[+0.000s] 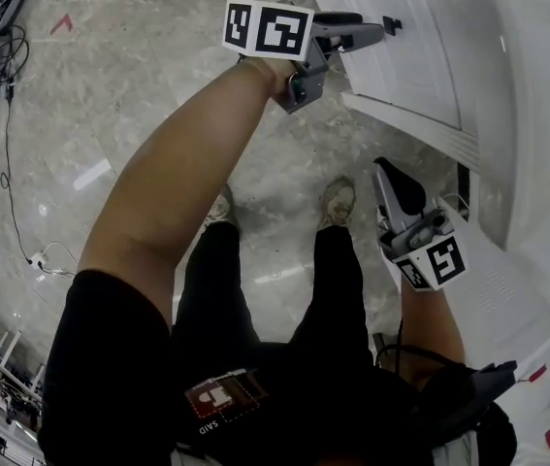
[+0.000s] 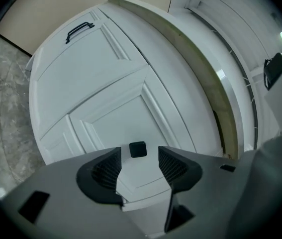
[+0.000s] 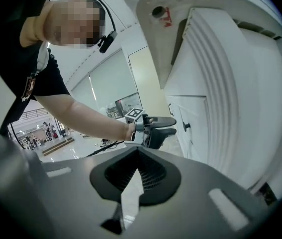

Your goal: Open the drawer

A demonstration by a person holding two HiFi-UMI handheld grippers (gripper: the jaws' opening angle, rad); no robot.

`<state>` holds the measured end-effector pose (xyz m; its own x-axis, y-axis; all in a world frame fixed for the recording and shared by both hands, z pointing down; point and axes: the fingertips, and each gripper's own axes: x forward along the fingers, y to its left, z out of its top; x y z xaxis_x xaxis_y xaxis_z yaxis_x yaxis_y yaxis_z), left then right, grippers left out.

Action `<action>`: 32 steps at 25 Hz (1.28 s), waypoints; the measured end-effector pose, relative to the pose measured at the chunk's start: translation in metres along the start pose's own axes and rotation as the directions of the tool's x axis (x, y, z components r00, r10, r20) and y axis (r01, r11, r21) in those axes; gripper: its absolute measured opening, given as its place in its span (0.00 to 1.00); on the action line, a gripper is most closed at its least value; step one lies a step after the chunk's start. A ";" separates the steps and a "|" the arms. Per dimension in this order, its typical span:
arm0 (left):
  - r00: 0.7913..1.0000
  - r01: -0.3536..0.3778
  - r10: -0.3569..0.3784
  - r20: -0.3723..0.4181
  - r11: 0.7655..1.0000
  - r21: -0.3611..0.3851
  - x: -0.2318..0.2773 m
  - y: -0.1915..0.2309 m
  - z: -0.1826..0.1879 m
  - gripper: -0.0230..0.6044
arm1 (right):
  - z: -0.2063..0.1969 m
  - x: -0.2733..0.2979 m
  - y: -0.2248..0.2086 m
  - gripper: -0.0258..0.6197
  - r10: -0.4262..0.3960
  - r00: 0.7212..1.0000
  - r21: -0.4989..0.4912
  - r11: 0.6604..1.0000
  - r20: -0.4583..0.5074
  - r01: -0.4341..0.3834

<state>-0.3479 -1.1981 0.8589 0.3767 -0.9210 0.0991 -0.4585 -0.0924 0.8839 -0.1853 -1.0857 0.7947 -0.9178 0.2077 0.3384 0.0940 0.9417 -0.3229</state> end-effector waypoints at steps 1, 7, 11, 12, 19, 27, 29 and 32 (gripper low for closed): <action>1.000 0.007 -0.007 -0.002 1.000 -0.004 0.006 -0.001 0.001 0.39 | 0.000 -0.001 -0.001 0.04 -0.003 1.000 0.002 1.000 0.001 0.003; 0.999 0.007 -0.008 -0.031 0.999 -0.034 0.029 0.003 -0.001 0.39 | -0.003 -0.009 -0.005 0.04 -0.006 1.000 0.028 1.000 0.002 0.006; 1.000 -0.010 0.009 -0.008 0.998 -0.062 0.037 0.012 0.004 0.39 | -0.003 -0.013 -0.009 0.04 -0.008 1.000 0.028 1.000 -0.005 0.008; 1.000 -0.011 0.011 -0.007 0.998 -0.069 0.039 0.014 0.004 0.39 | -0.004 -0.014 -0.010 0.04 -0.009 1.000 0.030 0.999 -0.004 0.009; 0.998 0.058 -0.058 0.008 0.996 -0.067 0.044 0.004 0.004 0.25 | -0.002 -0.017 -0.017 0.04 -0.016 1.000 0.041 0.999 -0.003 0.016; 0.997 0.070 -0.071 -0.014 0.995 -0.075 0.044 0.003 0.003 0.24 | -0.002 -0.019 -0.018 0.04 -0.013 1.000 0.047 0.999 -0.006 0.013; 0.997 0.069 -0.071 -0.023 0.995 -0.075 0.044 0.002 0.003 0.24 | -0.002 -0.019 -0.016 0.04 -0.009 1.000 0.048 0.999 -0.007 0.009; 0.996 0.069 -0.072 -0.042 0.995 -0.068 0.041 0.002 0.002 0.24 | -0.001 -0.016 -0.015 0.04 -0.003 1.000 0.047 0.999 -0.008 0.003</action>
<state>-0.3353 -1.2370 0.8636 0.4423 -0.8953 0.0539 -0.3752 -0.1301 0.9178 -0.1716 -1.1026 0.7946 -0.9150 0.2071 0.3462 0.0729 0.9290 -0.3629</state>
